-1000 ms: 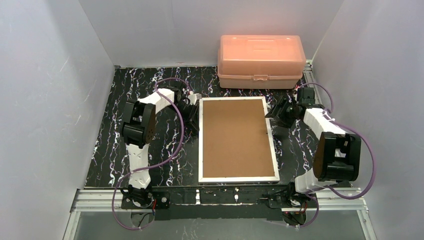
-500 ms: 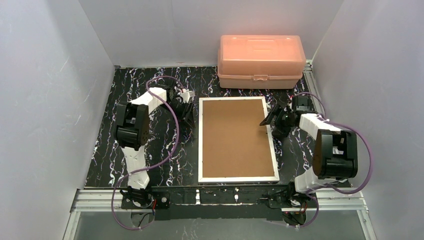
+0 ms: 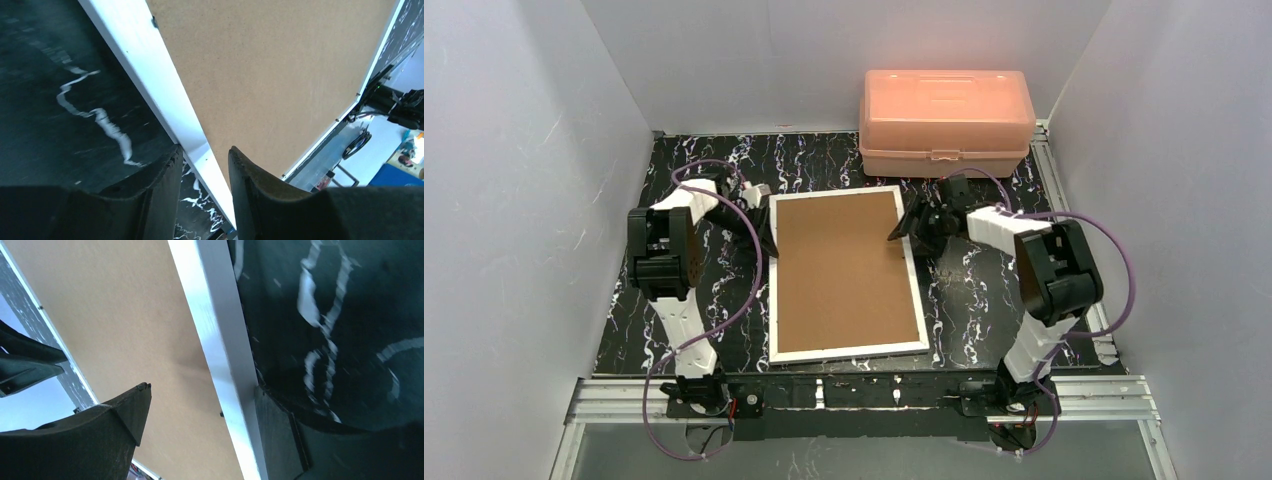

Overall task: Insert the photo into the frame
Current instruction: Install the photo frame at the center of the board.

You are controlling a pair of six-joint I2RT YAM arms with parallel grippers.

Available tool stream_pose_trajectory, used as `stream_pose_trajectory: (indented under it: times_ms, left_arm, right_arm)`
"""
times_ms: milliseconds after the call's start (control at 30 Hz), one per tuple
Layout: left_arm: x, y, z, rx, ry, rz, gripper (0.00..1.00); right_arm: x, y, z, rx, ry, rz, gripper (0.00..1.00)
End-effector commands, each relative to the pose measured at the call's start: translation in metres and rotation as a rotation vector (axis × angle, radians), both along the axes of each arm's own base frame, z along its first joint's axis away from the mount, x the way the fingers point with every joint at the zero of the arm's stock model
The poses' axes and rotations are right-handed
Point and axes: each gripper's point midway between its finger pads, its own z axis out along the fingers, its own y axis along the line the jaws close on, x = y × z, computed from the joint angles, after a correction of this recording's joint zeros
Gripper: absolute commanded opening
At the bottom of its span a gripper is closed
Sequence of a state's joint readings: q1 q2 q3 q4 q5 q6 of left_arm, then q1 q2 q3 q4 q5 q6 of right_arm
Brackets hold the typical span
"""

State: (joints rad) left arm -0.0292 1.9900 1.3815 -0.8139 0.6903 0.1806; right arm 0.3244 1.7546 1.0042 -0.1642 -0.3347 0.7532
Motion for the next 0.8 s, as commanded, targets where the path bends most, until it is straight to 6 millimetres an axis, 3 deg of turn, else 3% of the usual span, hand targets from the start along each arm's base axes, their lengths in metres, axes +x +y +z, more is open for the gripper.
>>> stream_pose_trajectory:
  times_ms: [0,100,200,333,500,633,767]
  left_arm:
    - [-0.002,0.021,0.021,-0.038,-0.039,0.038,0.35]
    - [-0.004,0.035,0.028,-0.05,-0.057,0.056,0.35]
    - [-0.01,0.04,0.036,-0.064,-0.079,0.045,0.39]
    - [-0.025,0.035,0.038,-0.101,-0.064,0.025,0.44]
    - [-0.038,0.031,0.03,-0.127,-0.038,-0.017,0.45]
    - [-0.047,0.035,0.011,-0.074,-0.009,-0.066,0.38]
    - [-0.051,0.037,0.001,-0.056,0.01,-0.073,0.27]
  right_arm:
    - [0.037,0.033,0.039,0.064,-0.103,0.024,0.83]
    - [0.03,0.019,0.045,-0.016,-0.119,0.037,0.83]
    - [0.0,0.001,0.047,-0.068,-0.113,0.052,0.83]
    - [-0.058,-0.005,0.065,-0.008,-0.089,0.128,0.81]
    - [-0.14,-0.005,0.068,0.046,-0.008,0.247,0.78]
    - [-0.178,-0.002,0.066,0.131,0.01,0.263,0.76]
    - [-0.198,-0.001,0.053,0.185,0.054,0.262,0.72]
